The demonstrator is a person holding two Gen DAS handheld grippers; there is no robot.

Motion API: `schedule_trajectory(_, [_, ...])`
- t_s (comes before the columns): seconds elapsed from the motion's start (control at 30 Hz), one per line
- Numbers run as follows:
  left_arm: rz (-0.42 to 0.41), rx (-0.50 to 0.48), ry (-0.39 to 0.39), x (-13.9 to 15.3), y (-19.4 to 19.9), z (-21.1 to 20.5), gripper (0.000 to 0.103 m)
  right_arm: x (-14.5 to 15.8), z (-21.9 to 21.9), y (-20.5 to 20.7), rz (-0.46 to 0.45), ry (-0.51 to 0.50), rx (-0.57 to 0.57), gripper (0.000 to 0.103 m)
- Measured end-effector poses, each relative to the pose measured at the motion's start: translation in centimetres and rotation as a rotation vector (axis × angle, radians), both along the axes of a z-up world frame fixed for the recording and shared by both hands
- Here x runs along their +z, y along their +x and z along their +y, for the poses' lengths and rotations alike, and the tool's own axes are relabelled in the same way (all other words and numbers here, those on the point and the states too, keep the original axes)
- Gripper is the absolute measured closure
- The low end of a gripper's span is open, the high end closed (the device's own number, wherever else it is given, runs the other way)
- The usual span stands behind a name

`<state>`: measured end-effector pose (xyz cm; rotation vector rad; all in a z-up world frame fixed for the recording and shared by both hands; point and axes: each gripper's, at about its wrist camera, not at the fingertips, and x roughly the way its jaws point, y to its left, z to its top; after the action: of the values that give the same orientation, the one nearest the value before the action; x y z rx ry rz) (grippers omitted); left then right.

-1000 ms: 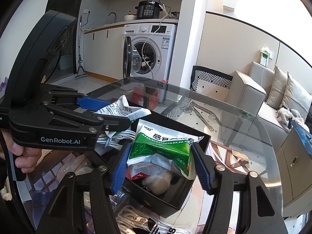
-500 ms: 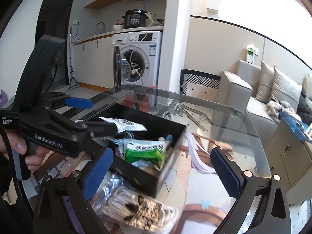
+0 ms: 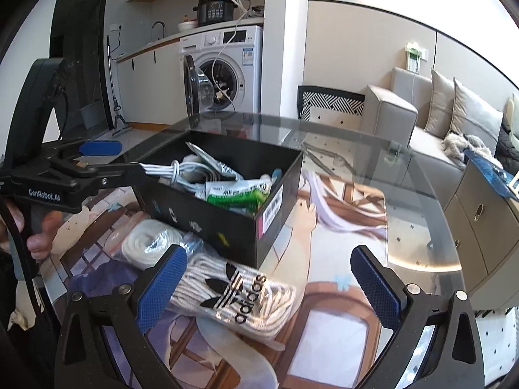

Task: Organize soft objects
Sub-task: 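Open both grippers to drop the sachet and green packet into the box, then move the right gripper to the Adidas bag of white laces and close it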

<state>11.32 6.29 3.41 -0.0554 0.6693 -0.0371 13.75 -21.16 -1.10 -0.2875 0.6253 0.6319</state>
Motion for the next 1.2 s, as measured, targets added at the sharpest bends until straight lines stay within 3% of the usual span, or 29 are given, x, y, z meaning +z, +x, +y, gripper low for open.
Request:
schedule_trajectory(0.63, [0.064, -0.027, 0.002, -3.0, -0.8, -1.6, 0.000, -1.9, 1.7, 0.5, 0.118, -0.026, -0.006, 0.001])
schedule_trajectory(1.2, [0.087, -0.022, -0.014, -3.5, -2.5, -1.0, 0.000, -2.3, 3.7, 0.1, 0.126, -0.059, -0.017, 0.001])
